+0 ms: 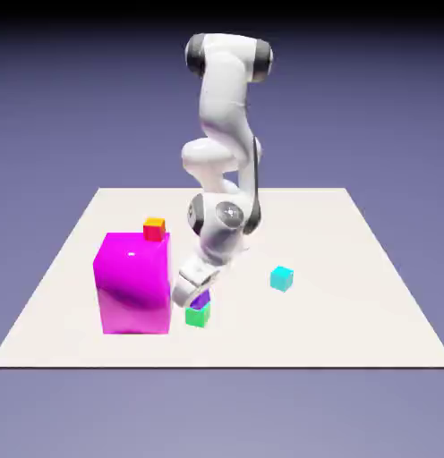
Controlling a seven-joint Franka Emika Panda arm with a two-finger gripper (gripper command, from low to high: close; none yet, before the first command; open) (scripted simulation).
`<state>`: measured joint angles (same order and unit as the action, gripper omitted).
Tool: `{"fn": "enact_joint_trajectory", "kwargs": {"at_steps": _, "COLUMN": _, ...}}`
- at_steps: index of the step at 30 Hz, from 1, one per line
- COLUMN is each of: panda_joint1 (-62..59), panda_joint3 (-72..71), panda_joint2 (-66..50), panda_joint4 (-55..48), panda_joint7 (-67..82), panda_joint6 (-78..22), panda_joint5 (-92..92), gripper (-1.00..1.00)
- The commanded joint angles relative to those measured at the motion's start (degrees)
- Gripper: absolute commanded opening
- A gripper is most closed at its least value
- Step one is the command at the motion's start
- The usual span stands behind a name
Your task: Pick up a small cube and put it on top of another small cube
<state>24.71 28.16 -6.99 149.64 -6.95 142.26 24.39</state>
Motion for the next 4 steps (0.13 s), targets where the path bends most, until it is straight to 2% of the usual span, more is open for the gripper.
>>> {"fn": "enact_joint_trajectory", "kwargs": {"at_steps": 1, "panda_joint1": 0.52, "panda_joint3": 0.07, "panda_joint2": 2.08, "panda_joint4": -0.31, "panda_joint7": -0.06, "panda_joint6": -2.4, "panda_joint5": 0.15, "gripper": 1.0}}
{"fn": "enact_joint_trajectory", "kwargs": {"at_steps": 4, "panda_joint1": 1.72, "panda_joint3": 0.24, "panda_joint2": 6.96, "panda_joint4": -1.05, "panda_joint7": -0.21, "panda_joint6": -8.04, "panda_joint5": 0.5, "gripper": 1.0}}
